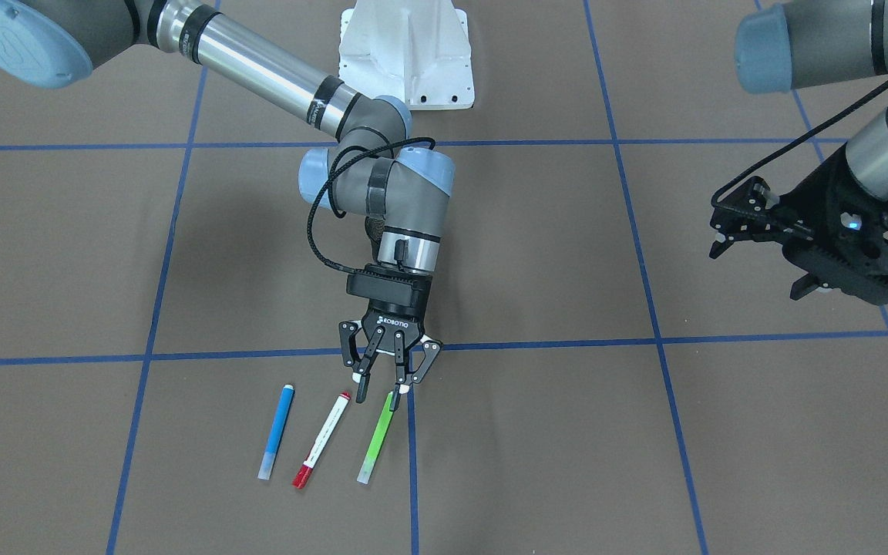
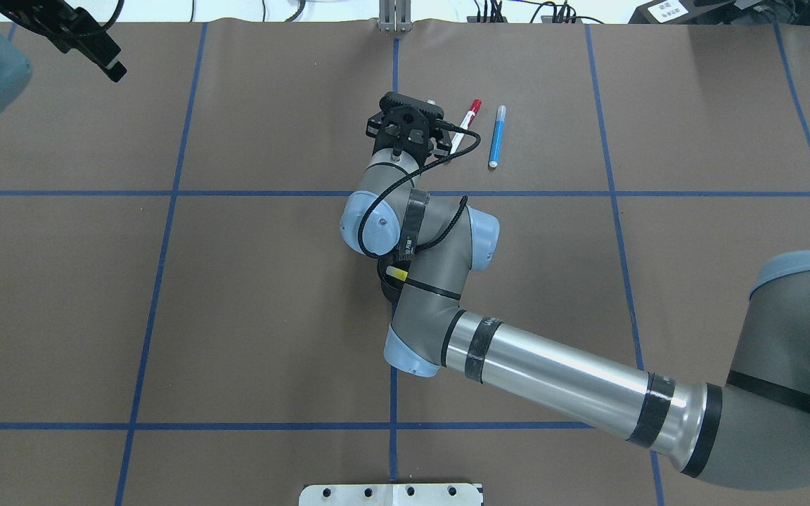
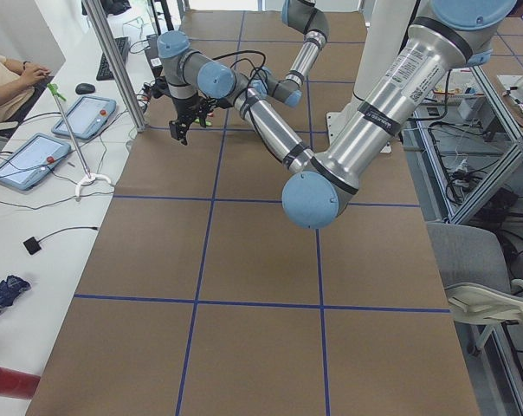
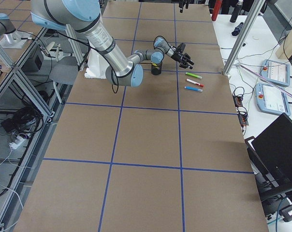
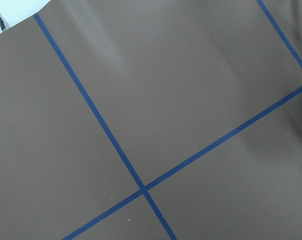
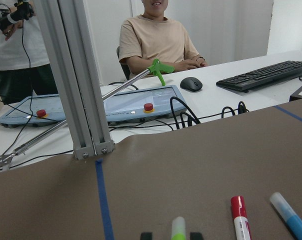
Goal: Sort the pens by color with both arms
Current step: 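Place the green highlighter beside the red-capped marker and open the right gripper, then withdraw the right gripper while the left gripper moves toward the cup, then lower the left gripper into the cup and grasp the yellow highlighter, then lift the yellow highlighter out of the cup with the left gripper, then place the yellow highlighter beside the green highlighter and open the left gripper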
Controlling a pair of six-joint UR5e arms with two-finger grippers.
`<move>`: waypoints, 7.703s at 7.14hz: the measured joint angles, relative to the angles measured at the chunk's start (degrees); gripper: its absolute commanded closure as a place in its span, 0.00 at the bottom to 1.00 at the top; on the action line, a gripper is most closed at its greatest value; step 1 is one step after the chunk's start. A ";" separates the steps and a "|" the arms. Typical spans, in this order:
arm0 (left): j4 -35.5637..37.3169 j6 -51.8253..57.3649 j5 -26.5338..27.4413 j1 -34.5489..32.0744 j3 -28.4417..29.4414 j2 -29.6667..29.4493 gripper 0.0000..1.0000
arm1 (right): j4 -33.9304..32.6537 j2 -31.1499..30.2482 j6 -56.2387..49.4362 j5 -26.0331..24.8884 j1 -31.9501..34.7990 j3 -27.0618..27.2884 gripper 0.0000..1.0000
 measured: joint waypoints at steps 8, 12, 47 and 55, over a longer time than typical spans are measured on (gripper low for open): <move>-3.88 -14.11 0.56 2.86 -2.69 -0.48 0.00 | -6.11 0.15 -9.53 31.63 12.37 9.86 0.01; -3.40 -35.98 3.17 10.30 -4.62 -3.81 0.00 | -18.51 -3.78 -30.29 64.32 28.46 19.52 0.01; 7.53 -74.96 21.26 36.27 -2.05 -23.54 1.00 | -19.01 -26.98 -73.05 85.06 45.03 28.12 0.01; -24.32 -58.08 27.09 24.00 10.91 -18.27 1.00 | -19.09 -38.31 -79.23 86.21 52.30 27.59 0.00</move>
